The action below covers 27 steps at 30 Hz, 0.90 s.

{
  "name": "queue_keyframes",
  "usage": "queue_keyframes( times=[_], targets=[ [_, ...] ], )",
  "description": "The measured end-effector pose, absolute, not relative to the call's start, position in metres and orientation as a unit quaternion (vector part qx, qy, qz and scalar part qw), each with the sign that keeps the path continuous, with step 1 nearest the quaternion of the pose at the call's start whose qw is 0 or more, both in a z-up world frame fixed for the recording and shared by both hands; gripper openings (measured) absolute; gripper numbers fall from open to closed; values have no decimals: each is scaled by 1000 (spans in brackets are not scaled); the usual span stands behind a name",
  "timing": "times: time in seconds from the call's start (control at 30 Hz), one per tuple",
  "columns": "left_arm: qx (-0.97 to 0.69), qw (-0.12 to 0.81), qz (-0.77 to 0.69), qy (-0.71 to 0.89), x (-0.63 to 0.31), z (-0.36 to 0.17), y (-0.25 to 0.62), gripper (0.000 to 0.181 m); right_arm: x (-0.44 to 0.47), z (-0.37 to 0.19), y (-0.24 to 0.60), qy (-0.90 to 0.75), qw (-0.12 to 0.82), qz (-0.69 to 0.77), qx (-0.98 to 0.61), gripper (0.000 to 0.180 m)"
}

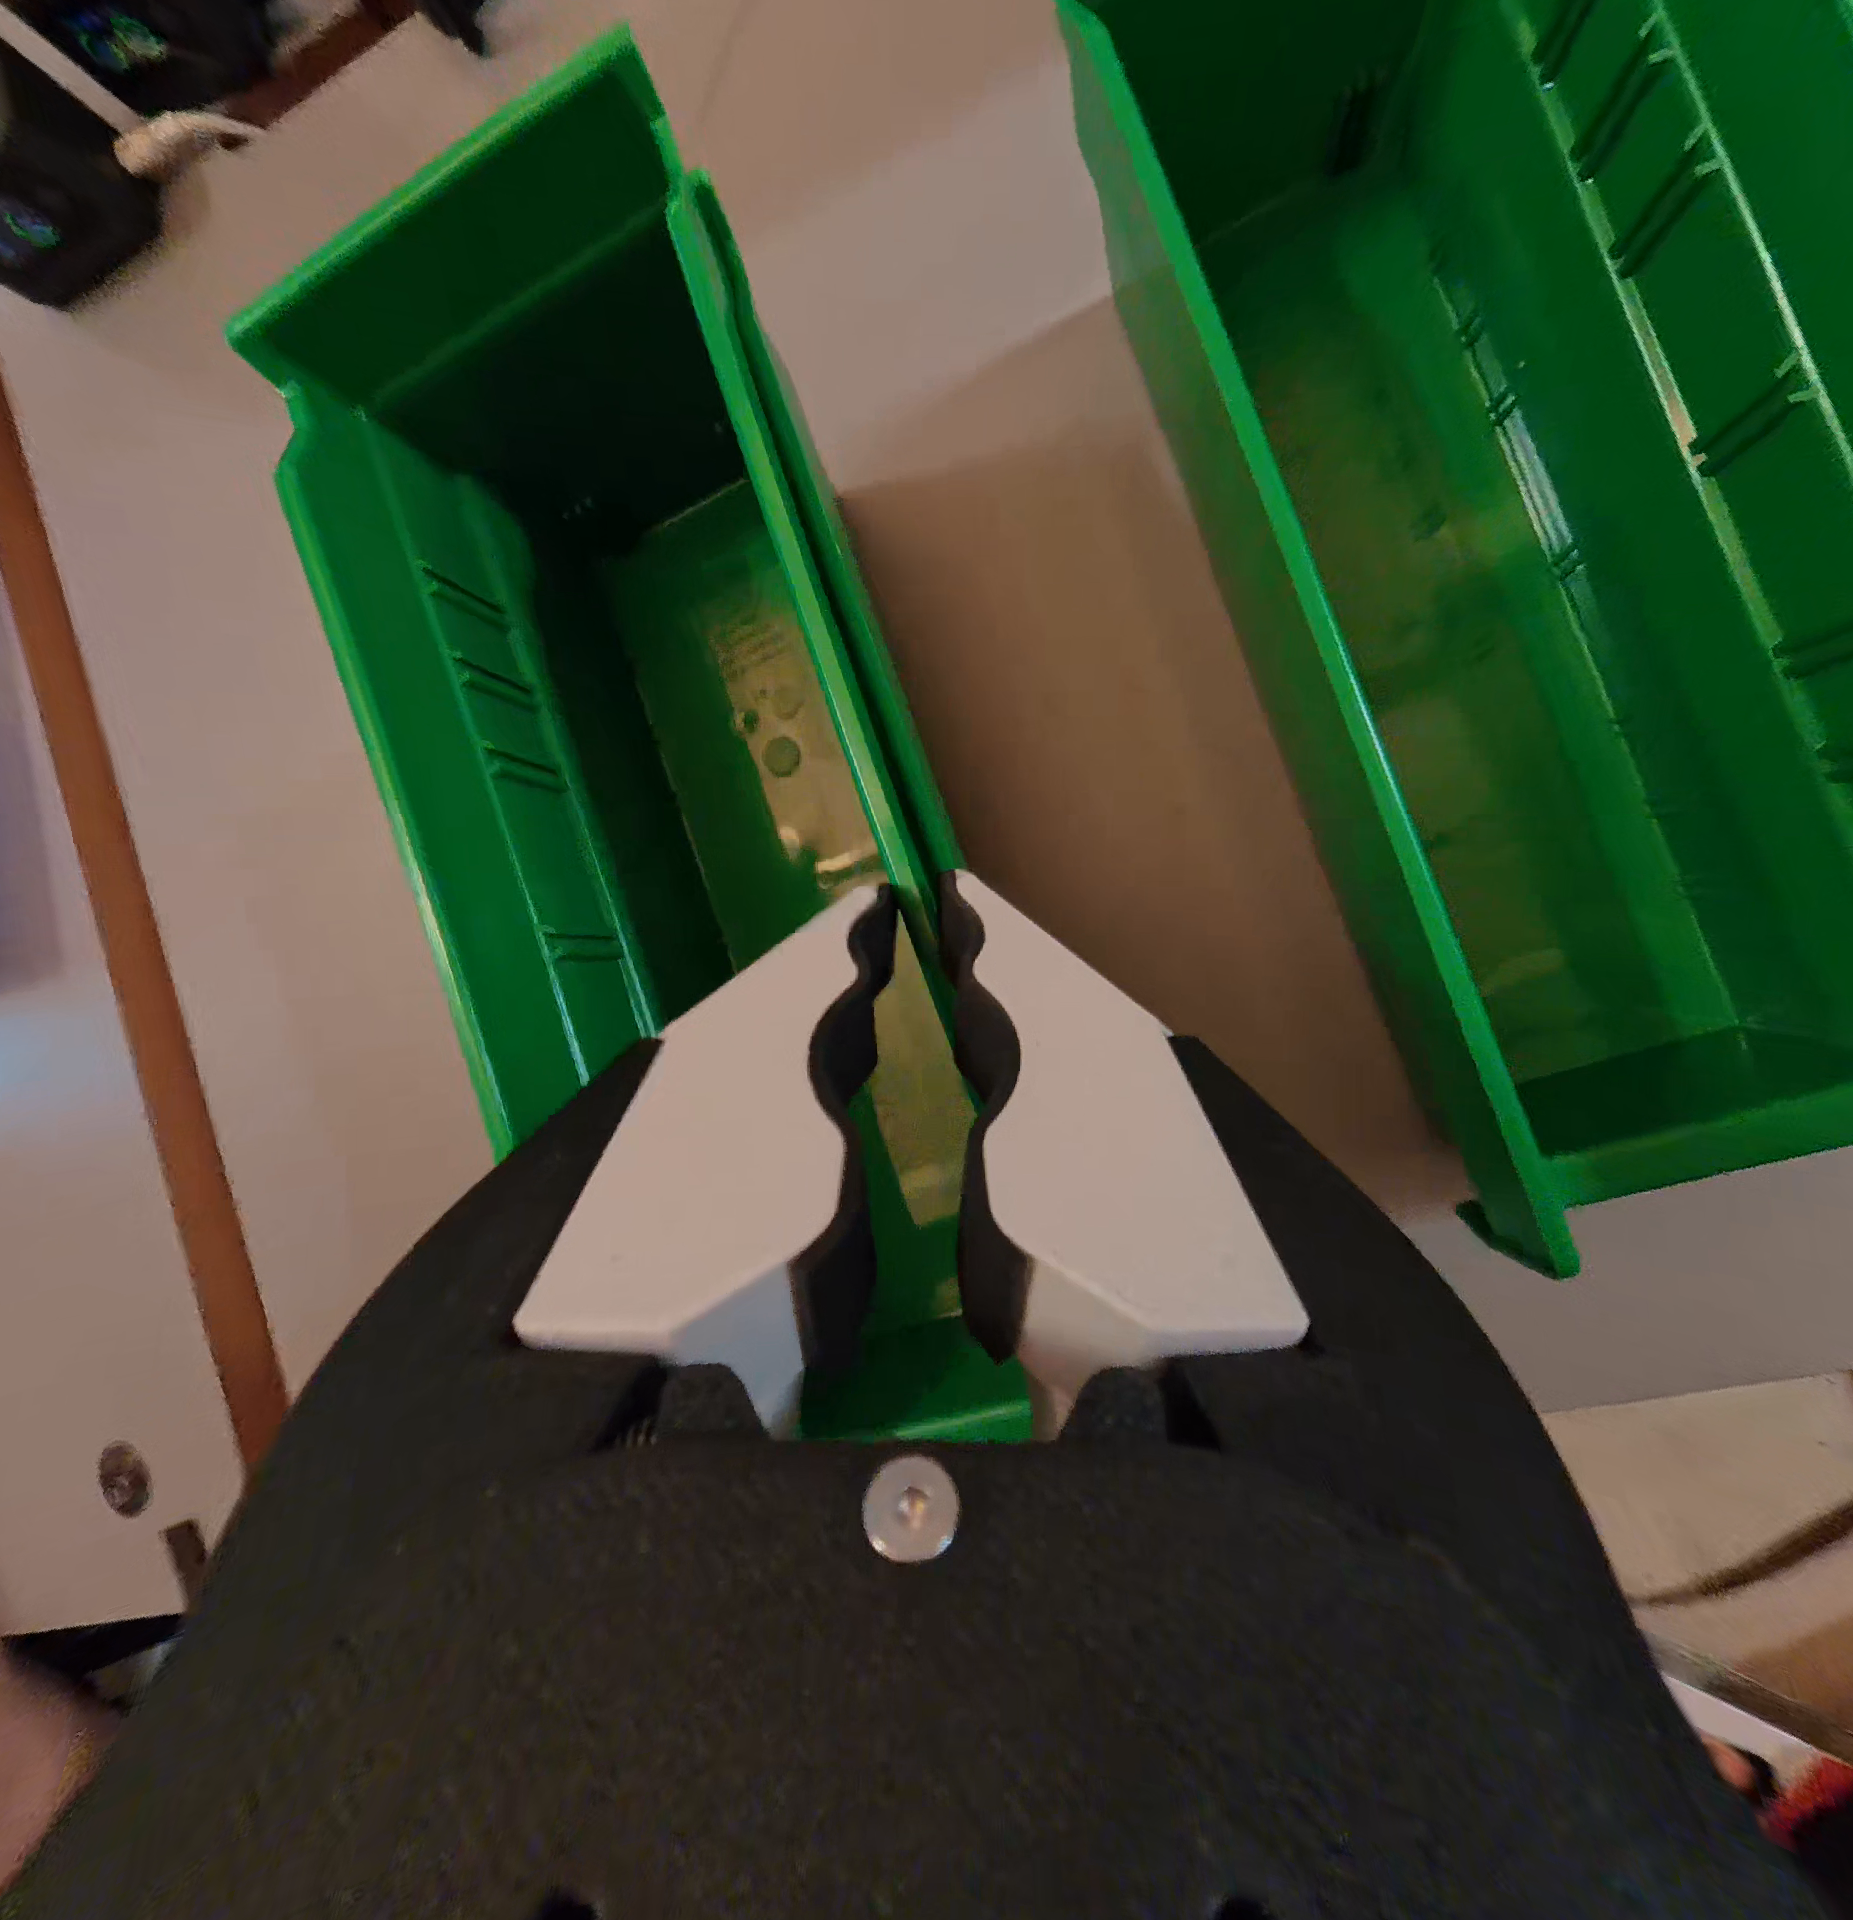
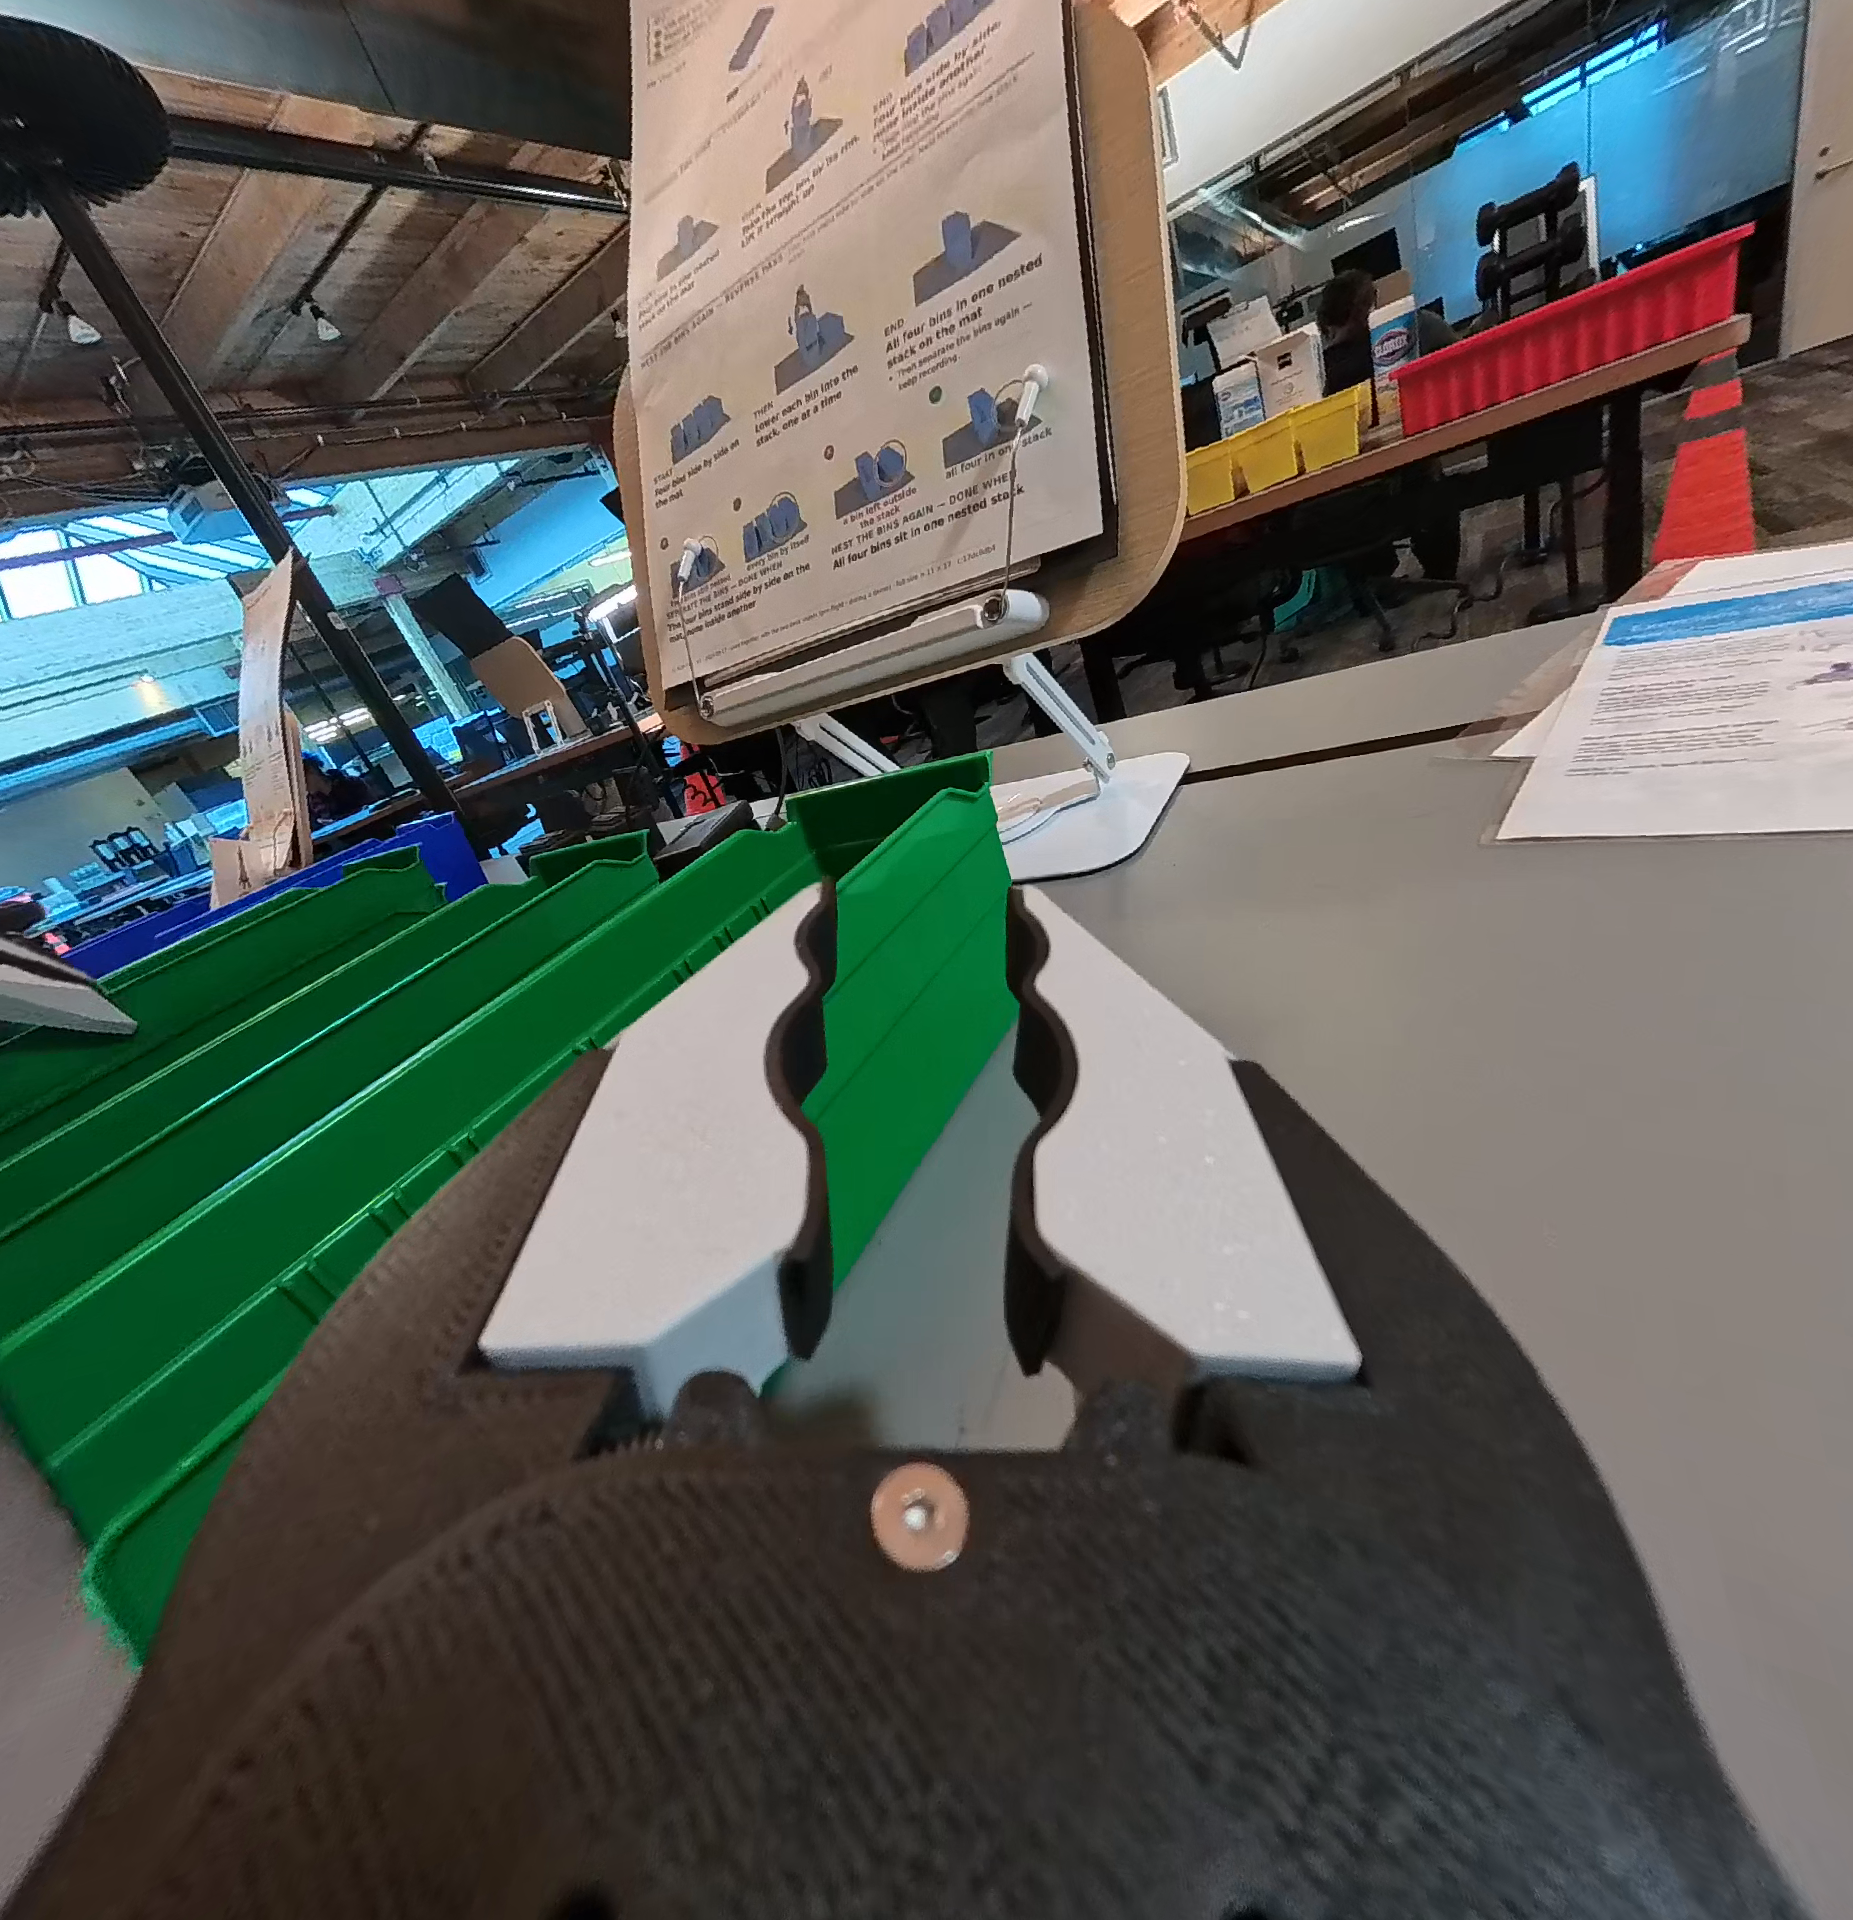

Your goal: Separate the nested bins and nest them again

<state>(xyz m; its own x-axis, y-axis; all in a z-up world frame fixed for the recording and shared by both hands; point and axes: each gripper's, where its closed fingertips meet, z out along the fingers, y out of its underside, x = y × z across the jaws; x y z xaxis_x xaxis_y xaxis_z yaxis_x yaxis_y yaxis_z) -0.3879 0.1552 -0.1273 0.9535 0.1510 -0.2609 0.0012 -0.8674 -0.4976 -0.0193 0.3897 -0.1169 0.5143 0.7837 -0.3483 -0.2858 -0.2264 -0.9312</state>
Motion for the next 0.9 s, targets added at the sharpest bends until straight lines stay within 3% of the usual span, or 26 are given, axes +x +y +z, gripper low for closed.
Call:
queue_keyframes(
  times=[0.03,0.07,0.17,0.4,0.5,0.67,0.9],
  targets=[
    [-951,254,173,-36,-392,-125,155,18,-19,-116,390,-195,592,453,-638,31],
    [-944,251,210,-36,-401,-120,154,42,-19,-116,390,-194,592,453,-638,31],
    [-922,238,305,-29,-422,-107,144,87,-20,-117,390,-196,589,453,-639,31],
    [-946,242,155,-151,-436,-122,135,122,-20,-117,390,-195,589,454,-640,31],
    [-951,243,64,-182,-431,-131,134,112,-20,-117,390,-195,588,455,-640,31],
    [-947,267,89,-156,-433,-127,137,91,-20,-117,390,-194,588,456,-639,31],
    [-946,268,103,-150,-435,-122,134,85,-10,-108,391,-195,617,429,-630,26]
  ],
)
